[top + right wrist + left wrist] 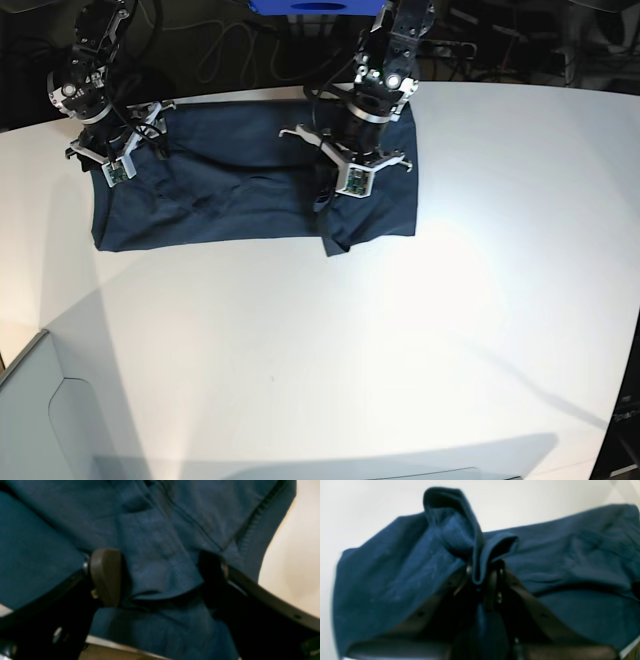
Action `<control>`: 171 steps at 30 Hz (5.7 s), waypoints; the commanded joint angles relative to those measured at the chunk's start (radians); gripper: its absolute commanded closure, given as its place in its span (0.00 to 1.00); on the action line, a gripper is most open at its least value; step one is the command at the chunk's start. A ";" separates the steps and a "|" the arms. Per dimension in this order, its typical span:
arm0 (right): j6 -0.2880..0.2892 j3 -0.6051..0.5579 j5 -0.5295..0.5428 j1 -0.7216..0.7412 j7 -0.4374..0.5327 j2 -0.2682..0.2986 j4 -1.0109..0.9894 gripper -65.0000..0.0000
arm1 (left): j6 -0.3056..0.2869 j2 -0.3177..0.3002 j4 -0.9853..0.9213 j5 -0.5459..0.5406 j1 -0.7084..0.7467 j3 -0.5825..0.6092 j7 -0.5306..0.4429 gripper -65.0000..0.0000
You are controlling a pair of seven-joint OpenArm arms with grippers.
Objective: Fold the T-shirt properly
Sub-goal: 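Grasp the strip end with the left gripper and carry it toward the right gripper, then lower the folded end onto the strip middle and press it flat, then open the left gripper and lift it away from the shirt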
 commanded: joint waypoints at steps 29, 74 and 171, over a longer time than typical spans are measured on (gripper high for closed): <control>0.011 0.001 -0.011 0.004 -0.004 0.010 0.011 0.30 | -0.005 0.070 -0.121 -0.011 -0.115 0.102 -0.022 1.00; 0.011 0.001 -0.011 0.008 -0.004 0.010 0.017 0.30 | -0.005 -0.059 0.048 -0.061 -0.022 0.058 0.052 0.58; 0.011 0.228 -0.008 0.243 -0.209 -0.053 -0.140 0.20 | -0.015 -0.223 0.037 -0.367 0.030 -0.303 0.054 0.58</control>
